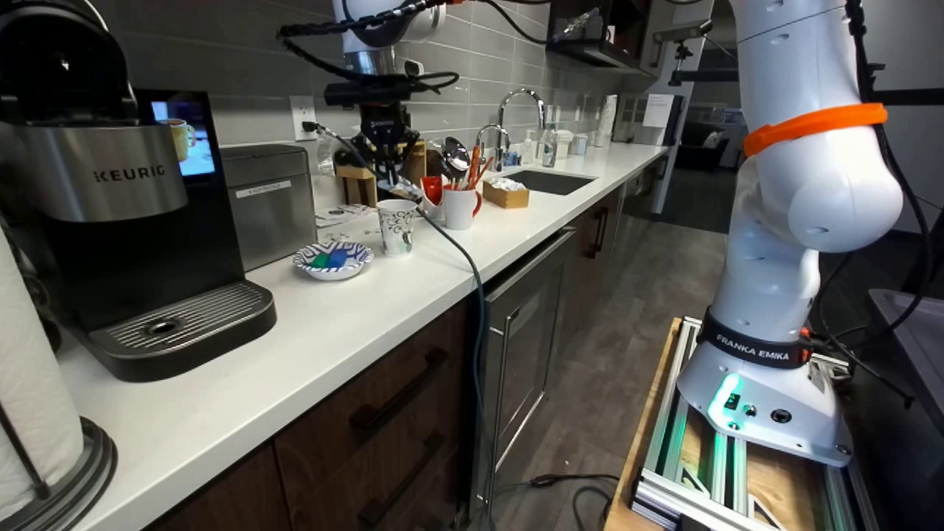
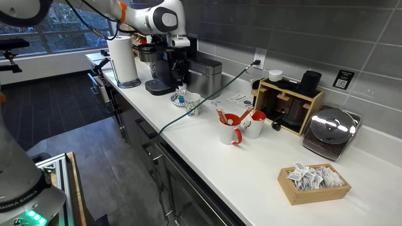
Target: Remove the coffee cup from the top of the silver bin and place it on the counter then put one sachet from the bowl in the coffee cup.
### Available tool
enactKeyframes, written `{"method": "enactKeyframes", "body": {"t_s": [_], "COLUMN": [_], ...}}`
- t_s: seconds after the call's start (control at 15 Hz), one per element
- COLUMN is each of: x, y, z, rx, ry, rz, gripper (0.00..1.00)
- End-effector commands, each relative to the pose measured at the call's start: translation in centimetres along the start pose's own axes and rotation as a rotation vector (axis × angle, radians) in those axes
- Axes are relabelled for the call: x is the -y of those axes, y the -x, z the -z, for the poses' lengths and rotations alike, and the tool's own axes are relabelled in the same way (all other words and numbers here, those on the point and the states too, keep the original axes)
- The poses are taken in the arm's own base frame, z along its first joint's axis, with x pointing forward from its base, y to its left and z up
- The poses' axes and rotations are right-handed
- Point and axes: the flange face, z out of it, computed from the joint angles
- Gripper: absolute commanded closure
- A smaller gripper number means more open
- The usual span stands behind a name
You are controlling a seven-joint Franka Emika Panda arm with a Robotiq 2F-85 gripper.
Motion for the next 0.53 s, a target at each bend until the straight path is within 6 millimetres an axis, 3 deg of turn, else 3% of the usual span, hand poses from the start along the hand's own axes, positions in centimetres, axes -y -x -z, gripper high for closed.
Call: {"method": "enactKeyframes", "body": {"t_s": [0.0, 0.47], "x": [-0.8, 0.7], "y": [-0.4, -0.9], "z": [-1.2, -2.6], "rx": [-0.047, -0.114], "ry": [-0.018, -0.037], "rz": [-0.063, -0.054], "gripper": [0.99, 0.99]}}
